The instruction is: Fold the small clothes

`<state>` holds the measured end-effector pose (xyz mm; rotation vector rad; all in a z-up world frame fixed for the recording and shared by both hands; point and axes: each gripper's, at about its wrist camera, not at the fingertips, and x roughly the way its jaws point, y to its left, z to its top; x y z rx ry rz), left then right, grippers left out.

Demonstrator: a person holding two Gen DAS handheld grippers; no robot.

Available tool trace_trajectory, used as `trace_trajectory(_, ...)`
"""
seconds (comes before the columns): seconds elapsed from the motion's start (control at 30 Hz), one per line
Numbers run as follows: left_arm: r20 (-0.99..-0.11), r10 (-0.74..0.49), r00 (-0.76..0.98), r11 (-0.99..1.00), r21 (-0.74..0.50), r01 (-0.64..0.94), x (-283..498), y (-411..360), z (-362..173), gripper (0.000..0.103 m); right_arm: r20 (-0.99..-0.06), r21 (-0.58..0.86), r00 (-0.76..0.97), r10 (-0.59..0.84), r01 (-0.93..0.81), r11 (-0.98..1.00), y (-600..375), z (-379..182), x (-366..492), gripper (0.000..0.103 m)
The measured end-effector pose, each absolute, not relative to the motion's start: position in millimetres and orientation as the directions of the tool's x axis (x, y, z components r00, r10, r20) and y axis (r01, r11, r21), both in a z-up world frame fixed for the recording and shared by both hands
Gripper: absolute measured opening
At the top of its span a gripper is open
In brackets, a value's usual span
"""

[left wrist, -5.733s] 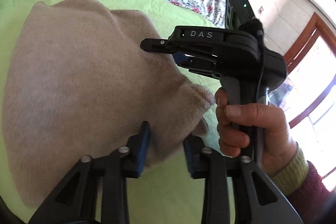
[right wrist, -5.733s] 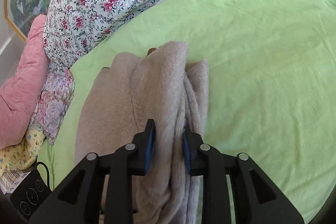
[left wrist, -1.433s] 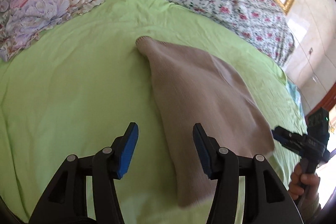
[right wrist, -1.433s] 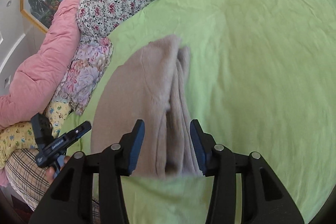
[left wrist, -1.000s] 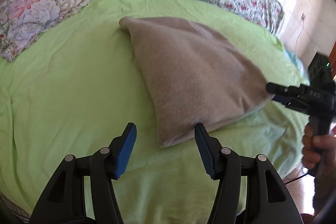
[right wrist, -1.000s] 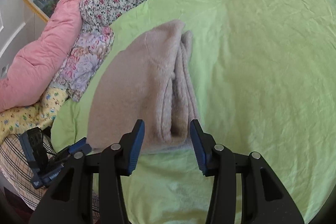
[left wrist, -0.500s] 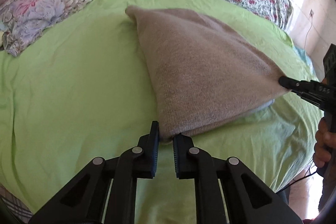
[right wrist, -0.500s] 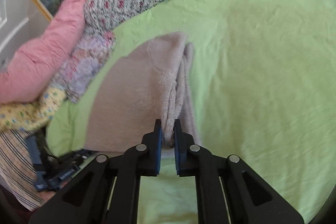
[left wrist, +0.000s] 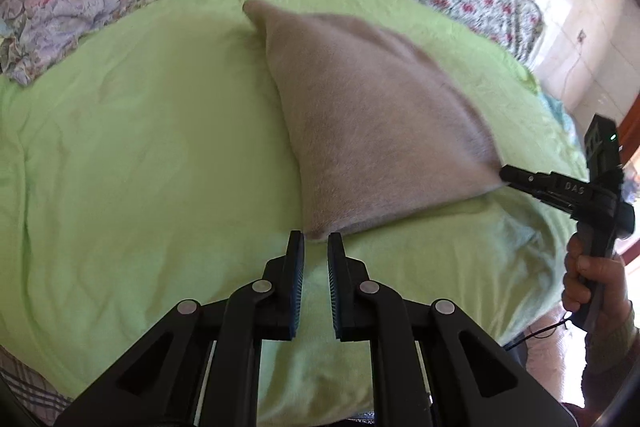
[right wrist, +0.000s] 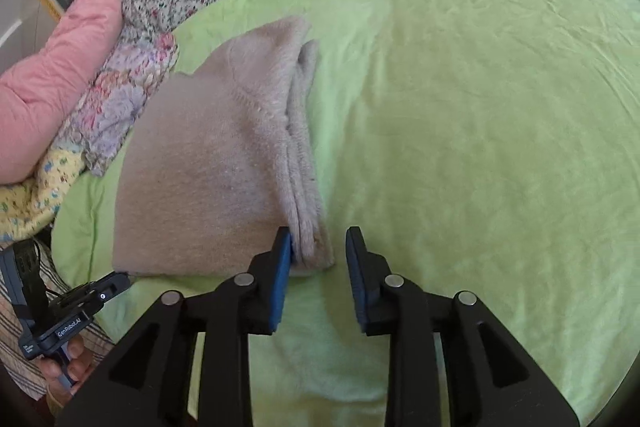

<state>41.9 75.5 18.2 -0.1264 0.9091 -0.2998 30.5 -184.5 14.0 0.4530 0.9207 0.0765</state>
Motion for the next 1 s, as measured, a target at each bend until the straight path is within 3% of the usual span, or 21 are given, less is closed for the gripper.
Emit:
trace_trajectory(0.13, -0.707, -0.351, 0.614, 0.936, -0.257, 0.239, 45, 79, 42, 0.012, -0.708, 0.406, 0.667, 0.231, 0.116, 0.907, -184, 40, 17, 0.029)
trace_trajectory(0.3, -0.671, -0.410, 0.618, 0.911, -0.268, 0.313, 61, 57, 55, 0.013, -0.651, 0.376, 0.703, 0.288, -0.030, 0.926, -148, 70, 26, 0.029)
trace_trajectory(0.4, -0.694, -0.410, 0.591, 0.909, -0.257, 0.328, 72, 42, 46, 0.015, -0.680, 0.324, 0.674, 0.289, -0.077, 0.943, -126, 63, 39, 0.029)
trace_trajectory(0.6, -0.764, -0.368, 0.530, 0.925, -0.244, 0.292, 84, 38, 0, 0.015, -0.792, 0.277, 0.567, 0.226, 0.004, 0.961, -133, 12, 54, 0.028)
trace_trajectory(1.0, -0.767, -0.377, 0.519, 0.925, -0.281, 0.256, 79, 37, 2, 0.017, -0.780, 0.292, 0.580, 0.236, 0.003, 0.956, -140, 8, 47, 0.027)
